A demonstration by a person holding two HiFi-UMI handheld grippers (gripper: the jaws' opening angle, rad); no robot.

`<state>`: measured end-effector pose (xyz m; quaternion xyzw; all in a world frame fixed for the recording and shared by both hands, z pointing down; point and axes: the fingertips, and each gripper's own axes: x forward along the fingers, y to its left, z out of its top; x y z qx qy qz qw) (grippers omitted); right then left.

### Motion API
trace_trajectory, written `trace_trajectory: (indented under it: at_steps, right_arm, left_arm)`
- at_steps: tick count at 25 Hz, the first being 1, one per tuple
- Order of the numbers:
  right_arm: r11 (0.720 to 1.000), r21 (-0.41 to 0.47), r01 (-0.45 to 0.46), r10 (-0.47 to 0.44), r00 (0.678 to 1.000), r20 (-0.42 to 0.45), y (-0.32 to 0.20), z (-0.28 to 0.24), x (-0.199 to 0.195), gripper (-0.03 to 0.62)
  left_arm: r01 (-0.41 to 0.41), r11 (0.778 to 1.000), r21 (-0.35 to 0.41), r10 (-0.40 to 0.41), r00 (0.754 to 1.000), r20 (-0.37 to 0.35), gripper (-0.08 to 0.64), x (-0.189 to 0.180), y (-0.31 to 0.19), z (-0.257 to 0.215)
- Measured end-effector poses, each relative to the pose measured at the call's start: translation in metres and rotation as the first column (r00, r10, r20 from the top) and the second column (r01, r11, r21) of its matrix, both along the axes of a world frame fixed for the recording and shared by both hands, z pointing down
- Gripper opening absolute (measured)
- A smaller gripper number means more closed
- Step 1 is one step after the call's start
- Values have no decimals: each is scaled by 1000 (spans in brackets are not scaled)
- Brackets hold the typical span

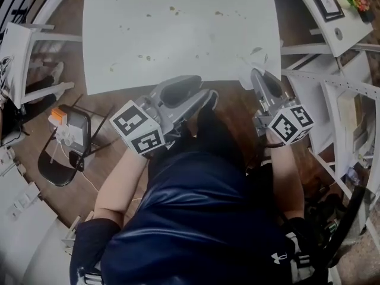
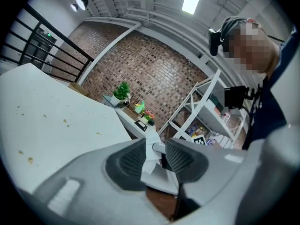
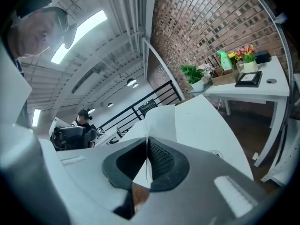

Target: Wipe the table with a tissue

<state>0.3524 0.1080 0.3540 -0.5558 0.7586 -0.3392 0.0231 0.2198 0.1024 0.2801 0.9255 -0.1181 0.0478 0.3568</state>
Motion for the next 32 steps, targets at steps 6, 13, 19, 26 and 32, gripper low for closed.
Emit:
trace_trajectory:
  at_steps: [6,13,19,26,32]
  right_arm:
    - [996,-90,-9,5,999,-39,-15,53,13,12]
    - [984,-179,-22,-1,992,-125,-24,90,11,12]
    - [965,-246,-91,29,970,-243,-23,114,19,12]
    - [944,-310,-113,-5,935,-355,-25,141,27,12]
    - [928,-360,-98,-65,908,-414,-27,160,25,12]
  left_arm:
    - [47,998,-32,-46,999,13,124,-10,-8,22]
    - [31,996,-79,-31,1000,3,121,-27,-18,39]
    - [32,995,-95,-33,999,-9,118,-43,-31,45]
    - [36,992,-124,-40,999,-25,115,-50,-35,46]
    - [54,987,-154,-60,998,-37,104,-58,-41,49]
